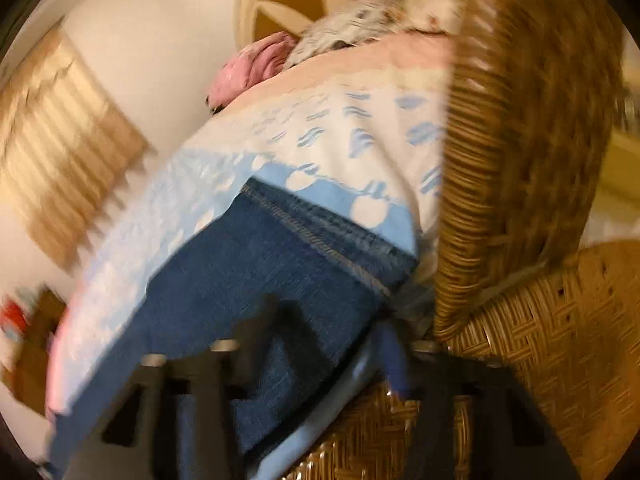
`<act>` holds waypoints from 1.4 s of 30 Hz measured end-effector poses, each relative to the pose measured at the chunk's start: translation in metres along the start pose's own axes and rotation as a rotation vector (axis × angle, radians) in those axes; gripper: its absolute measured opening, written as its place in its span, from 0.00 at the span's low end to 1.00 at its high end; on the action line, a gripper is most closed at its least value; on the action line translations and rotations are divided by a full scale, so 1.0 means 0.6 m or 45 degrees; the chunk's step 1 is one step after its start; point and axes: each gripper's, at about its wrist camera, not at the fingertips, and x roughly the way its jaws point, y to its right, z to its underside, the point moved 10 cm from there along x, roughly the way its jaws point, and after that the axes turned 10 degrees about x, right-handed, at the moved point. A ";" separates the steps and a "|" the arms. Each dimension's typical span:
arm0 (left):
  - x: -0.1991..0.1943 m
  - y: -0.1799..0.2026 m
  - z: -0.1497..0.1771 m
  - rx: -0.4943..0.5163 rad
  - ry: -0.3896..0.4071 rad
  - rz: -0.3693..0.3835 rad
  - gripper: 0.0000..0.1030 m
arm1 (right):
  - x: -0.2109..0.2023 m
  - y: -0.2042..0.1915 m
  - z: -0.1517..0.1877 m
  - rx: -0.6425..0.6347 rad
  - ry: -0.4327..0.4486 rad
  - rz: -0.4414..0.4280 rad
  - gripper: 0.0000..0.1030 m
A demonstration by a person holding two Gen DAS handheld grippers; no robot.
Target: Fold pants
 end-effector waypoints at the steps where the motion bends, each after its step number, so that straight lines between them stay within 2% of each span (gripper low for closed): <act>1: -0.001 -0.001 -0.001 0.000 0.004 0.001 1.00 | -0.008 -0.003 0.001 -0.017 0.014 -0.007 0.21; 2: -0.002 -0.002 -0.001 -0.002 0.004 0.004 1.00 | -0.016 -0.004 0.000 -0.021 0.034 -0.029 0.17; 5: -0.002 -0.010 0.000 -0.015 0.008 0.004 1.00 | -0.047 -0.001 -0.016 -0.057 0.115 -0.074 0.17; 10: 0.006 -0.021 0.009 -0.064 -0.019 0.033 1.00 | 0.017 0.025 -0.033 0.078 -0.027 -0.088 0.17; 12: 0.005 -0.023 0.009 -0.056 -0.010 0.024 1.00 | 0.023 0.026 -0.038 0.100 -0.030 -0.114 0.17; 14: 0.005 -0.028 0.008 -0.055 -0.008 0.013 1.00 | 0.025 0.019 -0.038 0.035 -0.040 -0.088 0.16; 15: 0.006 -0.028 0.007 -0.061 -0.010 0.018 1.00 | 0.020 0.012 -0.037 -0.042 -0.034 -0.038 0.14; 16: 0.007 -0.028 0.007 -0.068 -0.010 0.027 1.00 | 0.010 0.000 -0.036 -0.131 -0.015 0.008 0.10; 19: 0.005 -0.032 0.005 -0.069 0.001 0.032 1.00 | -0.030 -0.039 -0.039 -0.298 0.080 0.084 0.09; 24: -0.004 -0.045 0.008 -0.101 0.022 0.074 1.00 | -0.082 -0.103 -0.043 -0.379 0.134 0.040 0.06; 26: -0.010 -0.056 0.010 -0.116 0.033 0.088 1.00 | -0.105 -0.120 -0.049 -0.352 0.147 0.033 0.06; 29: -0.019 -0.077 0.013 -0.150 0.059 0.099 1.00 | -0.154 -0.174 -0.053 -0.388 0.211 -0.046 0.06; 32: -0.026 -0.102 0.014 -0.191 0.081 0.108 1.00 | -0.177 -0.278 -0.019 -0.536 0.206 -0.177 0.06; 35: -0.037 -0.131 0.016 -0.221 0.106 0.105 1.00 | -0.191 -0.390 0.050 -0.688 0.172 -0.297 0.06; 39: -0.056 -0.169 0.024 -0.224 0.148 0.060 1.00 | -0.199 -0.514 0.185 -0.909 0.119 -0.419 0.06; 42: -0.066 -0.201 0.033 -0.241 0.168 0.050 1.00 | -0.204 -0.587 0.314 -1.054 0.037 -0.521 0.06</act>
